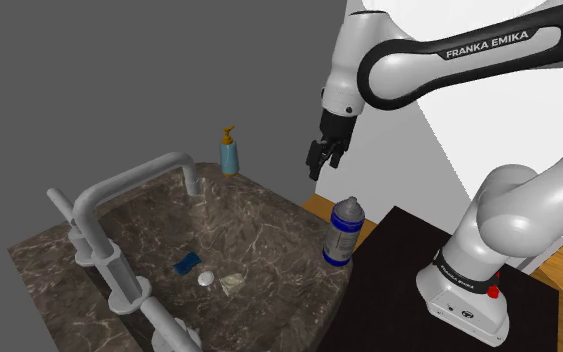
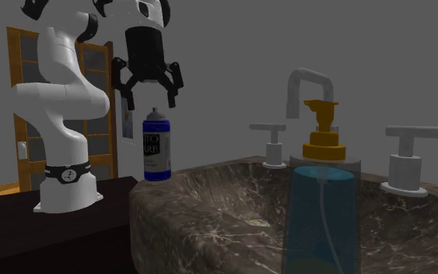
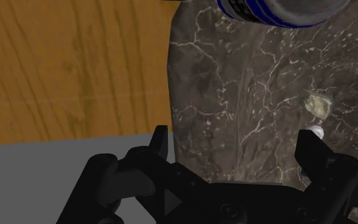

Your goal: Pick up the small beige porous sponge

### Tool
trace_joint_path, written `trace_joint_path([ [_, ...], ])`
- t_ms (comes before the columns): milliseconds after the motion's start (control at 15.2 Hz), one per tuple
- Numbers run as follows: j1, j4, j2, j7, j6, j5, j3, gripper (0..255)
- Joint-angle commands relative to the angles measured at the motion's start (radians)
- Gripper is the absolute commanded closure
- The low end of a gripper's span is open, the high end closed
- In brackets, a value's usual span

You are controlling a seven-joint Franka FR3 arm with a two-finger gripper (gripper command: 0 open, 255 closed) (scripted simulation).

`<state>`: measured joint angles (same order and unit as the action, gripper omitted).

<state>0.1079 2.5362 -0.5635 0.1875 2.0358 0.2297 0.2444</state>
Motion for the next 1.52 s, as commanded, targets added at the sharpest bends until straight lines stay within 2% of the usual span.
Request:
trace_joint_path([
  [0,0.005,0.000,0.067,0.025,0.071,0.009,0.032,0],
  [330,0.017,-0.016,0.230,0.106,0.225,0.011,0.116,0],
  [660,0.019,-0.065,0.421,0.213,0.368,-0.043,0.193,0],
  [1056,0.042,-0.169,0.675,0.398,0.502,-0.208,0.236,0],
  [1452,0.146,-0.322,0.925,0.578,0.574,-0.391,0.181,0],
])
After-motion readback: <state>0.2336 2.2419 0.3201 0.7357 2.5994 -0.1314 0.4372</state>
